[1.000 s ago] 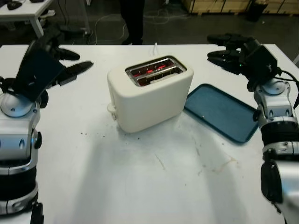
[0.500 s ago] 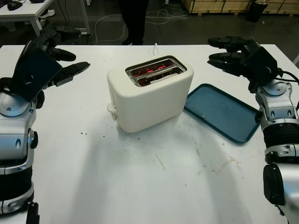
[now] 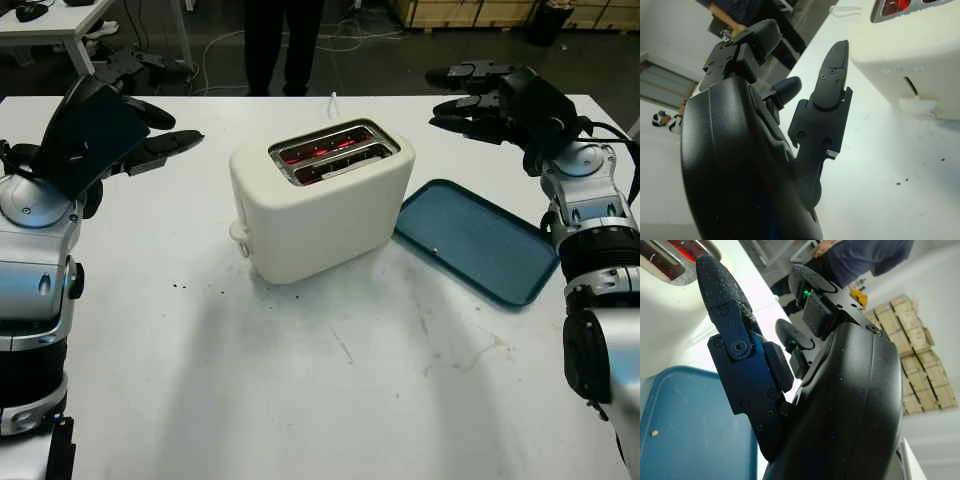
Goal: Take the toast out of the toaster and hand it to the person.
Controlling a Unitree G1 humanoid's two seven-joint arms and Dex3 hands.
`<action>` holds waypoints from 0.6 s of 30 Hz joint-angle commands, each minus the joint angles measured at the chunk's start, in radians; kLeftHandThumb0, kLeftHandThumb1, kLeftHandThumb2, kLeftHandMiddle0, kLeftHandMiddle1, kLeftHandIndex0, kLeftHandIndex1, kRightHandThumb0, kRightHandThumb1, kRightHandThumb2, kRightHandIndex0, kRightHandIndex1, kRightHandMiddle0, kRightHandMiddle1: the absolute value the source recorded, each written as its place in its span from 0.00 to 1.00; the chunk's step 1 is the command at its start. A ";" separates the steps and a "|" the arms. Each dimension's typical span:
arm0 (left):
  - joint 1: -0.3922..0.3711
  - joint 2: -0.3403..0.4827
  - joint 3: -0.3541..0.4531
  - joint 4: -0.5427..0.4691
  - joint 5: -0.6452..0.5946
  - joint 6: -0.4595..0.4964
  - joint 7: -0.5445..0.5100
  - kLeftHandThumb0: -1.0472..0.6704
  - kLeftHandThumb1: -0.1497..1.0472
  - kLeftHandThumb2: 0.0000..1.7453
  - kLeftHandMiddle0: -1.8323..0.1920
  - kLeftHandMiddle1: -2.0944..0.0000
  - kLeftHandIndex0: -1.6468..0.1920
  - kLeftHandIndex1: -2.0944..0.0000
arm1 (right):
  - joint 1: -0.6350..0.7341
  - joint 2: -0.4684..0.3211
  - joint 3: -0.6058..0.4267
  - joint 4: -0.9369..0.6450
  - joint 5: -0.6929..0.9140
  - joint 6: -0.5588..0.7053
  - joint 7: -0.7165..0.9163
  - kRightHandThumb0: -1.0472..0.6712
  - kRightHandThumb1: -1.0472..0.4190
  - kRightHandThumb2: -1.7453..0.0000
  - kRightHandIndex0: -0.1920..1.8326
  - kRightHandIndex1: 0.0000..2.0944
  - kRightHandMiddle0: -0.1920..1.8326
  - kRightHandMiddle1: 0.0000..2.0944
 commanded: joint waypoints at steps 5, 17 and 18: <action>-0.013 0.025 -0.028 0.011 0.026 0.005 -0.011 0.44 0.87 0.03 0.87 0.39 0.81 0.61 | -0.032 0.001 -0.004 0.028 0.012 -0.032 0.030 0.14 0.18 1.00 0.39 0.20 0.45 0.00; -0.019 0.006 -0.037 0.022 0.029 -0.009 -0.008 0.44 0.88 0.03 0.87 0.41 0.80 0.63 | -0.037 0.000 0.000 0.018 0.007 -0.017 0.033 0.13 0.17 1.00 0.38 0.21 0.44 0.00; -0.020 0.004 -0.037 0.022 0.029 -0.008 -0.007 0.44 0.88 0.03 0.87 0.41 0.80 0.63 | -0.037 0.000 0.001 0.017 0.006 -0.016 0.033 0.13 0.17 1.00 0.38 0.21 0.44 0.00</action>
